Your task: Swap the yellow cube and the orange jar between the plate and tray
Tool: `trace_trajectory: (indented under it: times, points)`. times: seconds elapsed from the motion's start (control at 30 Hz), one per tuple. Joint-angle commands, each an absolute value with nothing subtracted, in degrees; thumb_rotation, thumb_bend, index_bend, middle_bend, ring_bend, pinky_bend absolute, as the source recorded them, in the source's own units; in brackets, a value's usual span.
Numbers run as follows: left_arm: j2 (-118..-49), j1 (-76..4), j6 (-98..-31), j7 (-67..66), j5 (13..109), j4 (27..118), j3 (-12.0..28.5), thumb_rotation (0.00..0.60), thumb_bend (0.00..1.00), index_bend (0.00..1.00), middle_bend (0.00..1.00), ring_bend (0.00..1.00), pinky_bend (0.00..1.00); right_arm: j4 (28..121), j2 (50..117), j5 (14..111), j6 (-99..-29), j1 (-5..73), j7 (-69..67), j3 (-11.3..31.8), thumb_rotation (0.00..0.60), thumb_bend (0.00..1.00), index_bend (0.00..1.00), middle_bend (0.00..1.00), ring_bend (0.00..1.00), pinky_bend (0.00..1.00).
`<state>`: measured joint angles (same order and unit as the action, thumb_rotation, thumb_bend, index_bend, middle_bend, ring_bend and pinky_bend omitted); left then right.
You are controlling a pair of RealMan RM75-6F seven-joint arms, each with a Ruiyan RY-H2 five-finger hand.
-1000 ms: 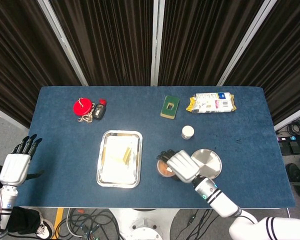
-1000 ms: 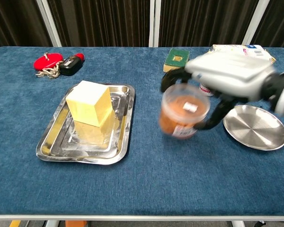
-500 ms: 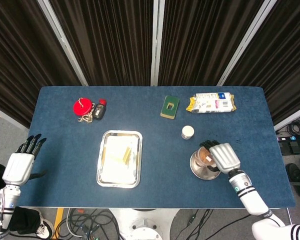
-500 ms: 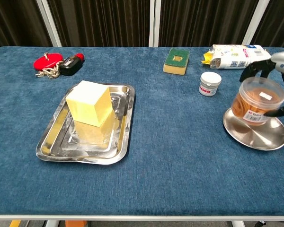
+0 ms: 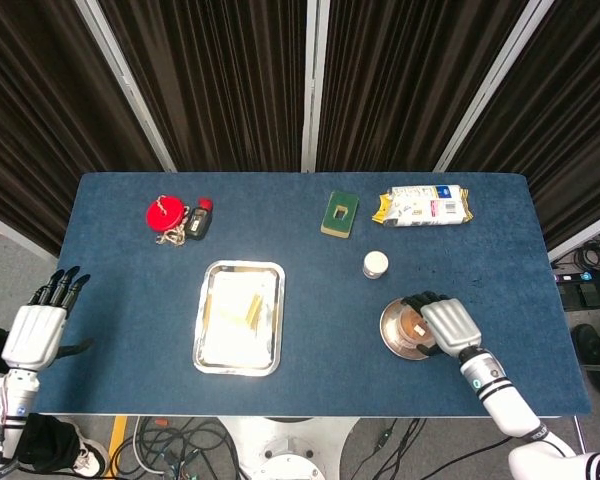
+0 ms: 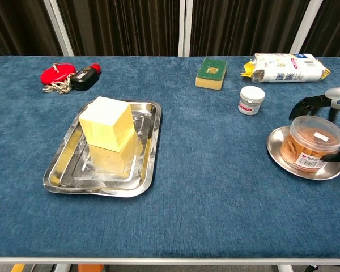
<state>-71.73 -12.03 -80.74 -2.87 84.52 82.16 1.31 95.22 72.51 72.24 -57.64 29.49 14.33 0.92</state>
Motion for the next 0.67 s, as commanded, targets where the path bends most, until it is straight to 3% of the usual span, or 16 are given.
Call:
trace_trajectory:
  times: [0.03,0.33,0.67]
  points:
    - [-71.3,-11.7,-80.8,-3.2,84.0,83.0,1.5,0.6,0.06,0.09,0.03,0.0,0.21,94.9,71.6,78.1,-64.2,27.1,11.0,1.0,0.6,0.0,0.0,0.0,0.0,0.0]
    - [-70.0,-7.9,-84.5,-4.8,84.5,85.7,-0.2,0.6,0.06,0.09,0.03,0.0,0.21,92.3,70.5,82.1,-83.9,12.6,13.2,-3.8,0.6,0.0,0.0,0.0,0.0,0.0]
    - [-71.4,-3.0,-89.8,-7.4,85.6,84.6,-1.9,0.6,0.06,0.09,0.04,0.0,0.21,84.8,72.0,80.9,-87.9,5.3,5.8,-4.3,0.6,0.0,0.0,0.0,0.0,0.0]
